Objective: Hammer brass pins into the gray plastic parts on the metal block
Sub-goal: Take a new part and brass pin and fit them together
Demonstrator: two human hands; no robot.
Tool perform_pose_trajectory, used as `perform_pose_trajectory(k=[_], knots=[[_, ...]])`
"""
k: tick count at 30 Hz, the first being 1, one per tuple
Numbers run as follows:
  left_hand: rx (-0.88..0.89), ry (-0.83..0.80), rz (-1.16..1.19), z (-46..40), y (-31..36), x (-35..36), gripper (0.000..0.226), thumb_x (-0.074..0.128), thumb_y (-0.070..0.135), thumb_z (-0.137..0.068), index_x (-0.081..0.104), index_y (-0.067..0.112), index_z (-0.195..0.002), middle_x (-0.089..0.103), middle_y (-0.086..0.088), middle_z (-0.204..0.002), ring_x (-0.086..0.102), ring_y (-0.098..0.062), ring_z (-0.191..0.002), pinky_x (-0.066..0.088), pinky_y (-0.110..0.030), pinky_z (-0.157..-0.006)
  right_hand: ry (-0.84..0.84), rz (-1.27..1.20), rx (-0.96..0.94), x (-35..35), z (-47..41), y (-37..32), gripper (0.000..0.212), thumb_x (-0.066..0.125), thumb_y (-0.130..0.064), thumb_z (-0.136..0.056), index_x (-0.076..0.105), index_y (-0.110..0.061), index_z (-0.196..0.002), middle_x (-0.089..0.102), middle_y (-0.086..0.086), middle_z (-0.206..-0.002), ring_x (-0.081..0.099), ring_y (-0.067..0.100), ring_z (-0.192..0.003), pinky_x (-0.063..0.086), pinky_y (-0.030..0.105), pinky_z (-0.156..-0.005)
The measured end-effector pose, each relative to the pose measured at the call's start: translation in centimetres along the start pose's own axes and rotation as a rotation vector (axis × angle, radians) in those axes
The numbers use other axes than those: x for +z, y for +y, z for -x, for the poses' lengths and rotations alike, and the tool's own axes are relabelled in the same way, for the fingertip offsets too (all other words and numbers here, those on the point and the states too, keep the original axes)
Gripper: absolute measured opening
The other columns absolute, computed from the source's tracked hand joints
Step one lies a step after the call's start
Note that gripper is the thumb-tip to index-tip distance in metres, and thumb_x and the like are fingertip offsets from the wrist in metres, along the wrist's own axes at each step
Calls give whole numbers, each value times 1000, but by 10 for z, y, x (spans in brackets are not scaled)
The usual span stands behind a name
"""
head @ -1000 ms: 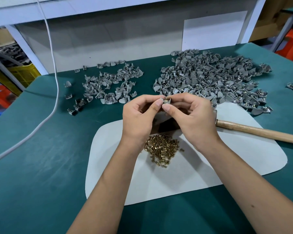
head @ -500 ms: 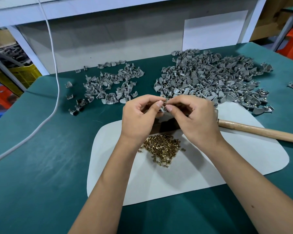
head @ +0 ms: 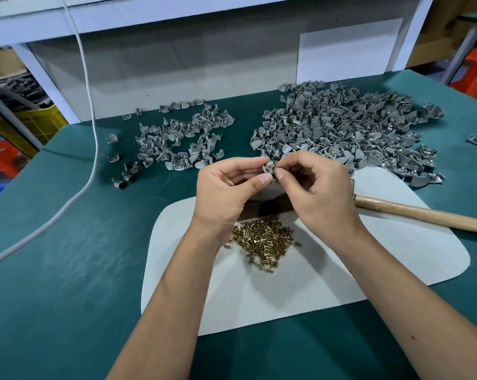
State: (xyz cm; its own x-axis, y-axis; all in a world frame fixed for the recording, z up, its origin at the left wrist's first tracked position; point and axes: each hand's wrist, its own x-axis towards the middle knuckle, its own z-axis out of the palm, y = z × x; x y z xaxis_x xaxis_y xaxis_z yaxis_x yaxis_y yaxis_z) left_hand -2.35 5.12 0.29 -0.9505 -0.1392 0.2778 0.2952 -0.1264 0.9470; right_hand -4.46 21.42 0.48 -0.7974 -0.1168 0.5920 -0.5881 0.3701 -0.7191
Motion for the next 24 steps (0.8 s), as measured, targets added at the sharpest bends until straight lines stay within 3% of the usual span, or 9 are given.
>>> perform_pose_trajectory(k=[7, 14, 19, 22, 24], knots=[[20, -5, -23, 2, 0, 1, 29, 83, -10, -73, 79, 11, -93, 79, -4, -81, 74, -12, -75, 58, -22, -71, -48, -4, 33, -2, 0, 3, 8, 73, -10, -89, 75, -18, -89, 71, -11, -81, 68, 9, -77, 57, 32, -72], [20, 26, -73, 4, -3, 7, 28, 84, -8, -73, 79, 15, -90, 79, -9, -84, 75, -19, -80, 61, -30, -76, -53, 43, 55, -3, -1, 2, 10, 74, -8, -88, 75, -18, -87, 68, -14, -76, 63, 2, -70, 45, 13, -67], [128, 33, -327, 3, -6, 11, 34, 83, -1, -76, 77, 25, -97, 78, -1, -92, 76, -17, -87, 60, -30, -82, -124, 75, 80, -12, -4, -3, 11, 74, -7, -88, 77, -17, -93, 72, -11, -83, 67, 1, -78, 51, 14, -73], [142, 52, -532, 3, -10, 9, 31, 82, 1, -81, 78, 27, -99, 75, 5, -99, 73, -11, -94, 60, -32, -90, -221, 235, 128, -44, -15, 6, 14, 76, -11, -88, 75, -22, -96, 67, -21, -82, 62, -9, -78, 46, 2, -68], [91, 82, -643, 2, -10, 5, 23, 82, 6, -82, 78, 25, -94, 75, 11, -97, 72, -6, -96, 59, -33, -93, -333, 503, 199, -74, -25, 18, 13, 76, -15, -88, 72, -25, -94, 65, -17, -81, 59, -6, -75, 44, 9, -63]])
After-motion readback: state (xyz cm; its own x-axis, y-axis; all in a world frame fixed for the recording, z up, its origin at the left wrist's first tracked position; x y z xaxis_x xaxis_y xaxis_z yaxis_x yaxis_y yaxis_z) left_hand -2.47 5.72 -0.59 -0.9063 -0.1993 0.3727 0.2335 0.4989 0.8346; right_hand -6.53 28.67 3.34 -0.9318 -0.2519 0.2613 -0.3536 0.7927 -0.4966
